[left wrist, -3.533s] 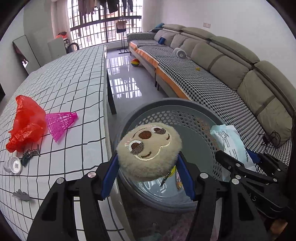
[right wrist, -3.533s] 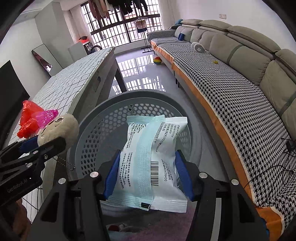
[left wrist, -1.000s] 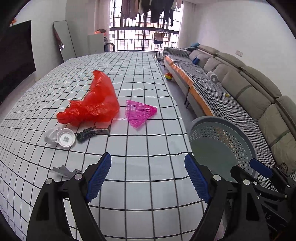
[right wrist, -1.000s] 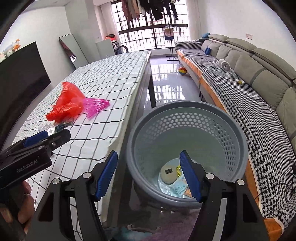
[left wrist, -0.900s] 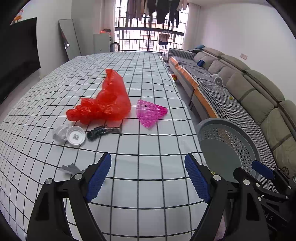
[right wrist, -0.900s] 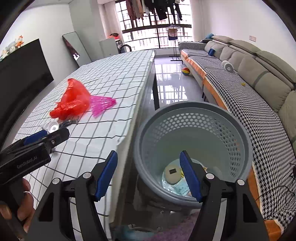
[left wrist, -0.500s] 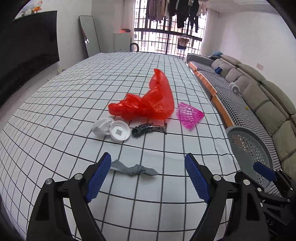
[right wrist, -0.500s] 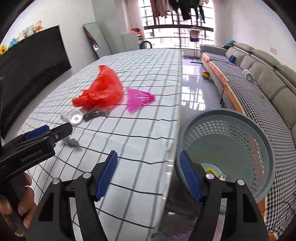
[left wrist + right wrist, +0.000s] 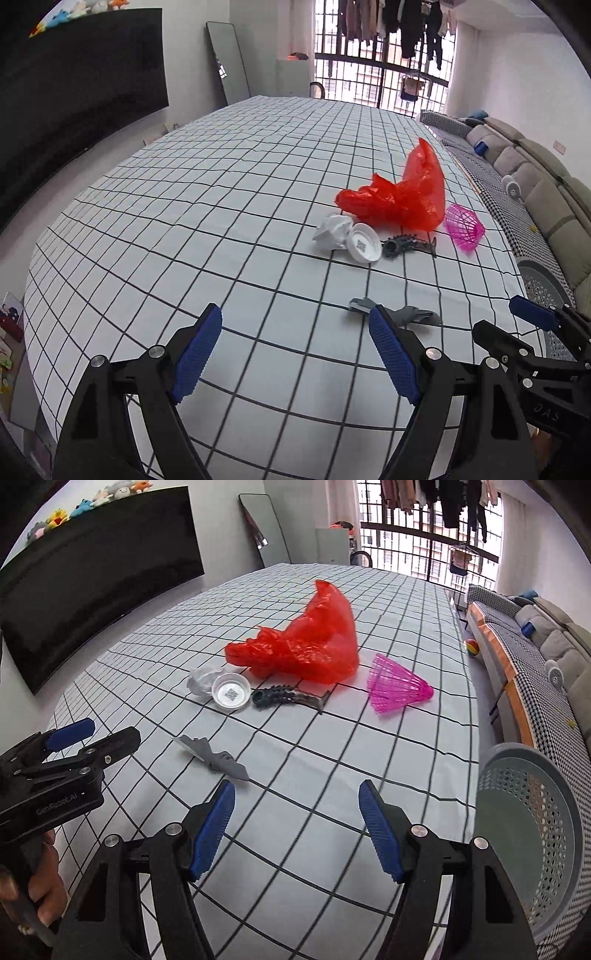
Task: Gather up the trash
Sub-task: 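Move the right gripper to the grey cloth strip and close on it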
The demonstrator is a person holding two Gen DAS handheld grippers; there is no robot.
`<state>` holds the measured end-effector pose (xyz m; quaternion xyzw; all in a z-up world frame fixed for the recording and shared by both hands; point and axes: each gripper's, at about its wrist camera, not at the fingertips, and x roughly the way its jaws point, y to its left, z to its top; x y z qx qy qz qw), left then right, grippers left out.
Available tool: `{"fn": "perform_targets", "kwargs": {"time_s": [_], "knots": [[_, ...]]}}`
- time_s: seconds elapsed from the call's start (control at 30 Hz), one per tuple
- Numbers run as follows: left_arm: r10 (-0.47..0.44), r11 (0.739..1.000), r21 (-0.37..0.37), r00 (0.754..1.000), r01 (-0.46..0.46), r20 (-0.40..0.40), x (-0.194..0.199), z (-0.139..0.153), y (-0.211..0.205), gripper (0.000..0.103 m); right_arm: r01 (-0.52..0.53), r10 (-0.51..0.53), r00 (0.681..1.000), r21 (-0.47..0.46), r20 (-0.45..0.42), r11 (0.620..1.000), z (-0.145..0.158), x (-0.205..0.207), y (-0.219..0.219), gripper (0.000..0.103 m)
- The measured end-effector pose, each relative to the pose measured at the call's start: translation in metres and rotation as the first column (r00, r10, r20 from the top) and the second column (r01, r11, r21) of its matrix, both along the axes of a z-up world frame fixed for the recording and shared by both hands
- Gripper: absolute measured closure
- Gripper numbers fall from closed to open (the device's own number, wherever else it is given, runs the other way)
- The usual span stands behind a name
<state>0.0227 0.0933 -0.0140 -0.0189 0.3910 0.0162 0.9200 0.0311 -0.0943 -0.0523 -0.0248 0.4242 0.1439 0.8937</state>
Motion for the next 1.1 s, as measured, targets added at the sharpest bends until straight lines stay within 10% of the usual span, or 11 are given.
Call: {"fn": "perform_targets", "kwargs": {"time_s": [0.7, 1.1], "knots": [[0.080, 0.996, -0.044, 0.996, -0.082, -0.032, 0.004, -0.009, 0.047, 0.023, -0.192, 0.185, 0.980, -0.104, -0.074, 0.976, -0.028, 0.042, 0.073, 0.037], [0.074, 0.996, -0.052, 0.997, -0.076, -0.034, 0.005, -0.010, 0.046, 0.023, -0.217, 0.211, 0.976, -0.112, -0.059, 0.970, -0.030, 0.038, 0.083, 0.082]]}}
